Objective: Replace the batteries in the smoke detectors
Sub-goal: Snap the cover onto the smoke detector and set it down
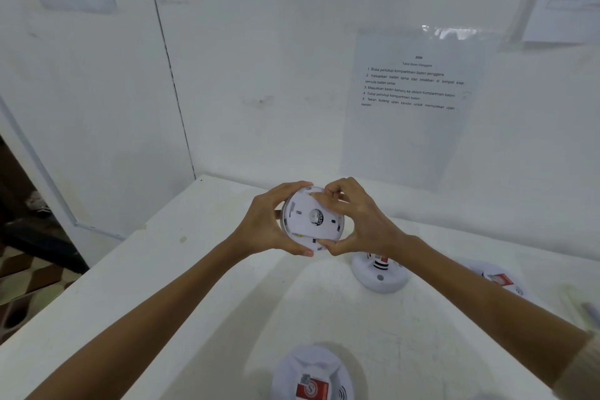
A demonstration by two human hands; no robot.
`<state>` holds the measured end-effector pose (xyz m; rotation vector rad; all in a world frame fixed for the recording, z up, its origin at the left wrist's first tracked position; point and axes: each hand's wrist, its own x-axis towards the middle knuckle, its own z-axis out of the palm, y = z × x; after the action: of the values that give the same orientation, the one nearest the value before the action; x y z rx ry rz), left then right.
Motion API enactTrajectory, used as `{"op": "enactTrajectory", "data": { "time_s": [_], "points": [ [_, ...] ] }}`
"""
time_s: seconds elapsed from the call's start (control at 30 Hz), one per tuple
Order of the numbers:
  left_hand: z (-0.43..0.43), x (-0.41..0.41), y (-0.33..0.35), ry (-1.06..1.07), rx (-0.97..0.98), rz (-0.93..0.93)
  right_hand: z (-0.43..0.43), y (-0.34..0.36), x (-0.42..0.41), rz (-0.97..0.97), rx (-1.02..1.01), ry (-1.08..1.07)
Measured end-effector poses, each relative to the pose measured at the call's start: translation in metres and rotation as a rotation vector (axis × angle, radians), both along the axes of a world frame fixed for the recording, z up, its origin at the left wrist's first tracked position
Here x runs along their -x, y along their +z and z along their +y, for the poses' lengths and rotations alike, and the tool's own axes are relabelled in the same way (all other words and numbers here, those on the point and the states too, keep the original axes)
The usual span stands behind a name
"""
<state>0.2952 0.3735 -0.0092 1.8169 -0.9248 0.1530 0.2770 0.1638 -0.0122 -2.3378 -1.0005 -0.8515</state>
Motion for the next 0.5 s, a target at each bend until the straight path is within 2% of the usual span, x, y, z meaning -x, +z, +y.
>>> {"op": "enactTrajectory", "data": {
  "time_s": [0.5],
  "points": [
    [-0.009,0.005,-0.003,-0.007,-0.002,-0.004,-0.008,0.012,0.002,-0.025,0.167,0.035]
  ]
}}
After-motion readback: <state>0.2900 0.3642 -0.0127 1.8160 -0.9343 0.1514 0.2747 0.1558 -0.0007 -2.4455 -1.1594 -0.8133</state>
